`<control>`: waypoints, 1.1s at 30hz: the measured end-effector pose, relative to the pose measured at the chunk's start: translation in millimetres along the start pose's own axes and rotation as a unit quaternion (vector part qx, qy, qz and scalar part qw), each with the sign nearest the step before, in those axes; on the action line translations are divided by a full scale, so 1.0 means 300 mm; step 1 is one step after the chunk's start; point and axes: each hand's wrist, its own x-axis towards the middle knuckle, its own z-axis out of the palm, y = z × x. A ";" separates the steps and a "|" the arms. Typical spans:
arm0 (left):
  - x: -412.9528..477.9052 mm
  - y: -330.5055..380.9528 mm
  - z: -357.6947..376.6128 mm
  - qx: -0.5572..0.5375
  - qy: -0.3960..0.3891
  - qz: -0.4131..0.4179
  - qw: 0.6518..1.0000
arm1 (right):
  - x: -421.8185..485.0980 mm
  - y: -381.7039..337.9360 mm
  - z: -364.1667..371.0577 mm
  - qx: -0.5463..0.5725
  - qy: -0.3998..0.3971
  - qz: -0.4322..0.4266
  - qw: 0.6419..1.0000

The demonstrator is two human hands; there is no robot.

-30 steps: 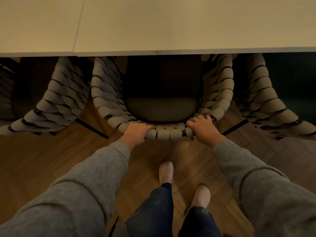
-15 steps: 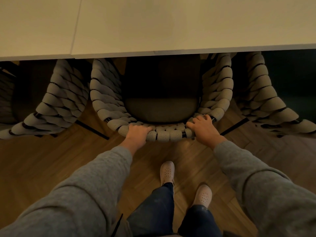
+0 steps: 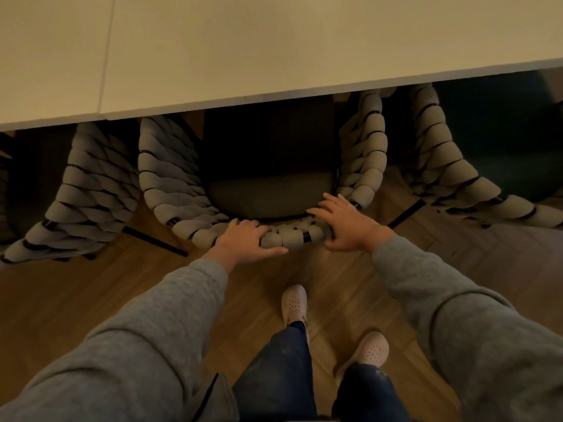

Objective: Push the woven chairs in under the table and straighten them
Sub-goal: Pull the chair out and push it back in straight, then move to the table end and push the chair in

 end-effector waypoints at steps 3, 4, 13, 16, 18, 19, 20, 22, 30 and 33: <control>0.015 0.129 -0.057 -0.055 0.067 0.027 0.996 | -0.075 0.072 -0.035 0.046 0.096 0.021 0.994; 0.029 0.188 -0.080 -0.062 0.095 0.040 0.993 | -0.115 0.117 -0.048 0.039 0.131 0.035 0.990; 0.219 0.873 -0.288 0.011 0.224 0.149 0.963 | -0.631 0.706 -0.091 -0.027 0.189 0.212 0.958; 0.283 1.187 -0.332 0.031 0.220 0.152 0.963 | -0.861 0.930 -0.102 -0.047 0.186 0.240 0.952; 0.316 1.400 -0.356 0.039 0.215 0.157 0.963 | -1.023 1.076 -0.110 -0.054 0.180 0.247 0.951; 0.331 1.488 -0.366 0.037 0.214 0.156 0.964 | -1.089 1.137 -0.112 -0.058 0.177 0.250 0.950; 0.347 1.571 -0.374 0.032 0.212 0.151 0.965 | -1.149 1.197 -0.116 -0.062 0.174 0.252 0.950; 0.391 1.757 -0.401 0.028 0.204 0.136 0.969 | -1.269 1.331 -0.143 -0.069 0.166 0.265 0.947; 0.629 2.217 -0.592 0.018 0.177 0.089 0.980 | -1.427 1.821 -0.318 -0.075 0.130 0.240 0.959; 0.745 2.317 -0.672 0.004 0.194 0.066 0.979 | -1.399 1.992 -0.404 -0.086 0.132 0.230 0.960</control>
